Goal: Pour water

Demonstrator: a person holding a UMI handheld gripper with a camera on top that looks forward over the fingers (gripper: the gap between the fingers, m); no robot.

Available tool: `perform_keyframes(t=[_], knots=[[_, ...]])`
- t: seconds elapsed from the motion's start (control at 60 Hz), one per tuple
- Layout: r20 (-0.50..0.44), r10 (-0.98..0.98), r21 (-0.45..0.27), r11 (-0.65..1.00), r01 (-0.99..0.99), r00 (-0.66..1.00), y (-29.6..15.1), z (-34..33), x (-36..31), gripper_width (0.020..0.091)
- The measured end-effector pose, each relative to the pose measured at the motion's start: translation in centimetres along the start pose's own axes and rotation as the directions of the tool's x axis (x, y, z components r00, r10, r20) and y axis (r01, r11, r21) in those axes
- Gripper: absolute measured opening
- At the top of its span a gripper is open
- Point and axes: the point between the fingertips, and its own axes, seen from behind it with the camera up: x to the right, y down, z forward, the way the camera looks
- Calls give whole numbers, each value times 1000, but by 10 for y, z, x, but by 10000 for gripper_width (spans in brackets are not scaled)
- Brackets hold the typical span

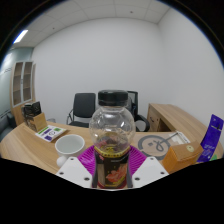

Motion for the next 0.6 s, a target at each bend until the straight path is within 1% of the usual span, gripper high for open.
perform_keyframes(t=[0.1,0.217,0.233,0.25,0.267,0.283,0.3,0.317,0.333,0.367,0.4,0.483,0.6], knots=[[-10,-3,5,1000,3,1000,0,0,-1,407],[-30,4,-22,1000,-5,1000,2,1,3,537],[-39,5,-35,999,-7,999,5,1,4,577],[-44,6,-53,999,-8,999,9,0,5,641],[-47,7,-69,998,-10,999,11,0,5,718],[-48,7,-82,997,-11,999,13,-2,4,816],[-50,7,-92,996,-12,999,14,-3,3,874],[-51,7,-100,995,-12,999,14,-5,3,841],[-56,9,-108,994,-15,998,15,-7,4,828],[-65,10,-117,993,-17,998,14,-14,5,838],[-75,13,-124,992,-22,997,12,-22,6,864],[-99,23,-155,987,-38,995,7,-49,4,852],[-130,56,-202,976,-82,990,-2,-101,-9,861]])
